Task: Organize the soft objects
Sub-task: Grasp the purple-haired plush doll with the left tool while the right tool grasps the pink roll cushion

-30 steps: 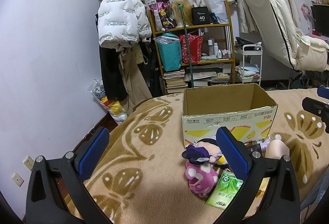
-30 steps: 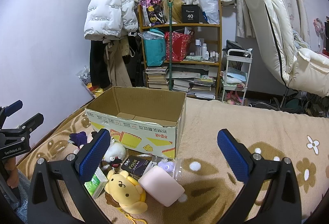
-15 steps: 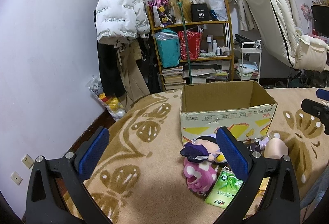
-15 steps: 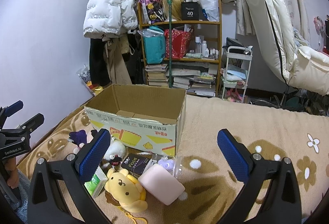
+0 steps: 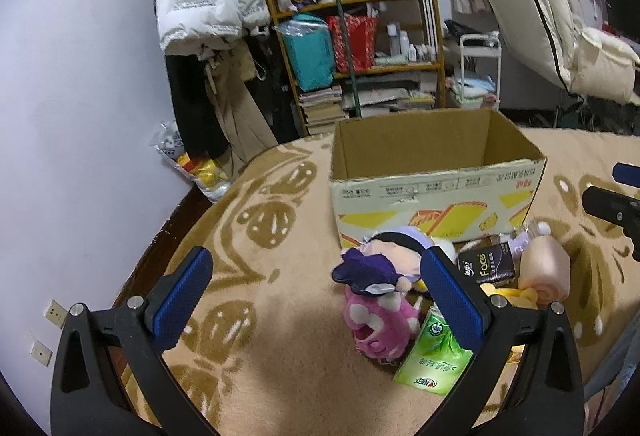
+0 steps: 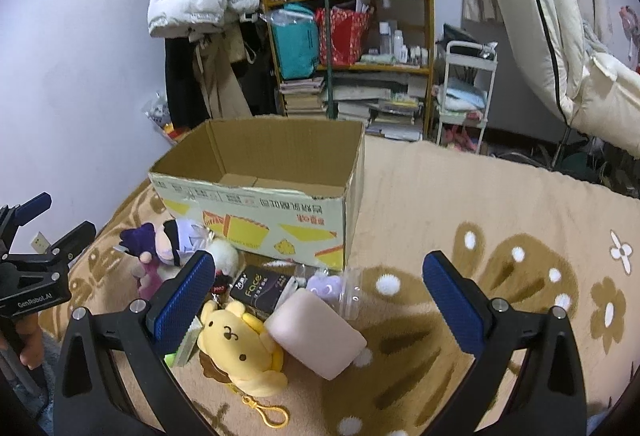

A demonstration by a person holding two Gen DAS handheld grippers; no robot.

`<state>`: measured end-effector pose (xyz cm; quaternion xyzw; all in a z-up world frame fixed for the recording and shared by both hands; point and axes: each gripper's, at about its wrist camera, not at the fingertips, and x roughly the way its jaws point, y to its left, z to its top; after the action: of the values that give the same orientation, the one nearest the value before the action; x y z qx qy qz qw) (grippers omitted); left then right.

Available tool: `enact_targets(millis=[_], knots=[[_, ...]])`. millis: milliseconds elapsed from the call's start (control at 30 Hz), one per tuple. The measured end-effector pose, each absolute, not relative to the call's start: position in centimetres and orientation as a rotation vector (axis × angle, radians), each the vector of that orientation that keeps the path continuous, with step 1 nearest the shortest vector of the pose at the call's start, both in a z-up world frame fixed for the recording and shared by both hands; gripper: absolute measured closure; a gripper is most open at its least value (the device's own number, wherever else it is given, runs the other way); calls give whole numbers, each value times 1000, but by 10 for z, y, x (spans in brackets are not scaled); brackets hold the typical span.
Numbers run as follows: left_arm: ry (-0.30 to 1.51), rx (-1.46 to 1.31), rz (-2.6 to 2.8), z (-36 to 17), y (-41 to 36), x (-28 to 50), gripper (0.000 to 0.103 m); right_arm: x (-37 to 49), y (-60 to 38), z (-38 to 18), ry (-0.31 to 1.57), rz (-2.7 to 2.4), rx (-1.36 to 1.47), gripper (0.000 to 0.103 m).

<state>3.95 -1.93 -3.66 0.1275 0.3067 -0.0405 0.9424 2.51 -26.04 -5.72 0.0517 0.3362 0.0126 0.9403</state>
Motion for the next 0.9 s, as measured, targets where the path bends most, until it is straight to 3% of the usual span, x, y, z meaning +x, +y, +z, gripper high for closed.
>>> enact_targets(millis=[900], knots=[[774,358,-185,-98,-73,112,0,80,-266,-134,1048,87,193,0]])
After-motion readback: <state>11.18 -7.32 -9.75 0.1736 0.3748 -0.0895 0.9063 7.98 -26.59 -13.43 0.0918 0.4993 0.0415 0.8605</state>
